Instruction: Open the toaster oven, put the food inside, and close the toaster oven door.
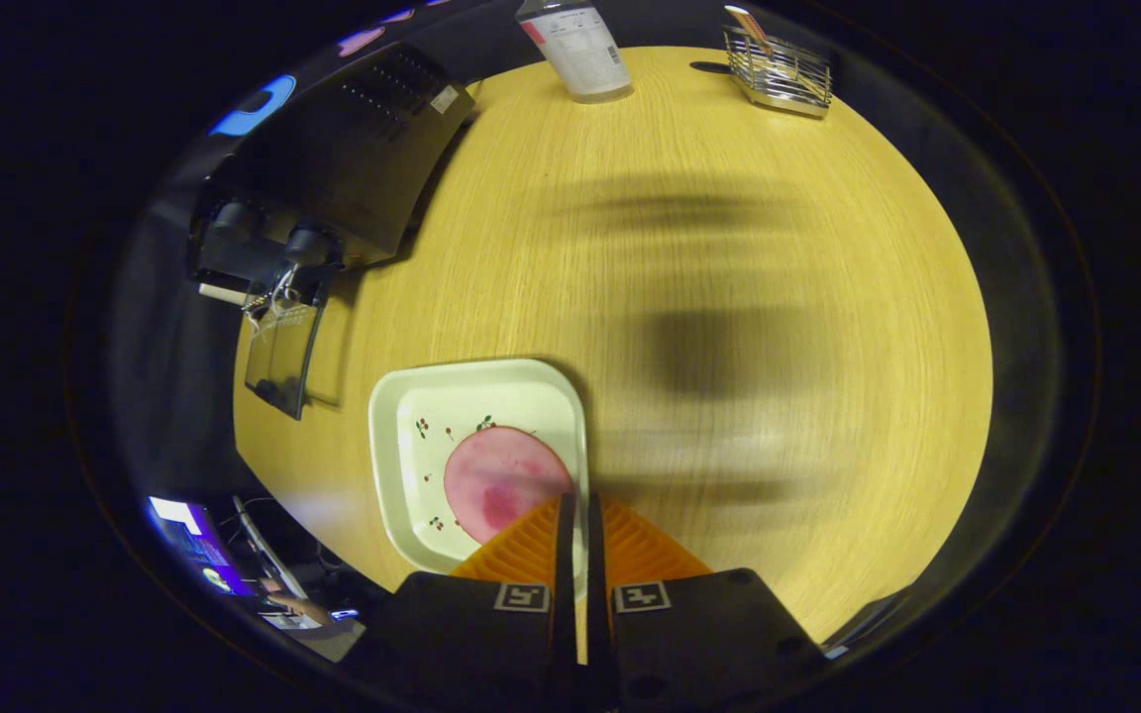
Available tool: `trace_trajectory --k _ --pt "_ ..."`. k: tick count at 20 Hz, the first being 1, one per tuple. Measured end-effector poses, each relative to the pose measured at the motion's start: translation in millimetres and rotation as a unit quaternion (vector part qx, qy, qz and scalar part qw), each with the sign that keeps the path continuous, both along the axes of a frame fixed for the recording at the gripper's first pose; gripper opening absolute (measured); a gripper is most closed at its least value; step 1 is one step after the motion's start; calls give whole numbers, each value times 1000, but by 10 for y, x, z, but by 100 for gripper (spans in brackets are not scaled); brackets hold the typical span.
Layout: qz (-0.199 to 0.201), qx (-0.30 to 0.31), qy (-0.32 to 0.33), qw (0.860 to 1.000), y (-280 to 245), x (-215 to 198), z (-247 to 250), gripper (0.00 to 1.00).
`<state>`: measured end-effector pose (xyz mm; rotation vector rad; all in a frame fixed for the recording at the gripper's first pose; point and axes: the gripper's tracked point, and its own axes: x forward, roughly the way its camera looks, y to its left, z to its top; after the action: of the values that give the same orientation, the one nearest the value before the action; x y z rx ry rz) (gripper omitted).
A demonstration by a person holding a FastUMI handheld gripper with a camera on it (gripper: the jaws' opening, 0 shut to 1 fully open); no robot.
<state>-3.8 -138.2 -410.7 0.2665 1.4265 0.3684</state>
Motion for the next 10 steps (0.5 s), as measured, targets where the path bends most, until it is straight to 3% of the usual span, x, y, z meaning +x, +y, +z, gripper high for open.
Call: trace_trajectory --k 2,10 --pt "-32 35 6 999 19 -13 14 5" --pt "-125 139 5 982 21 5 250 5"
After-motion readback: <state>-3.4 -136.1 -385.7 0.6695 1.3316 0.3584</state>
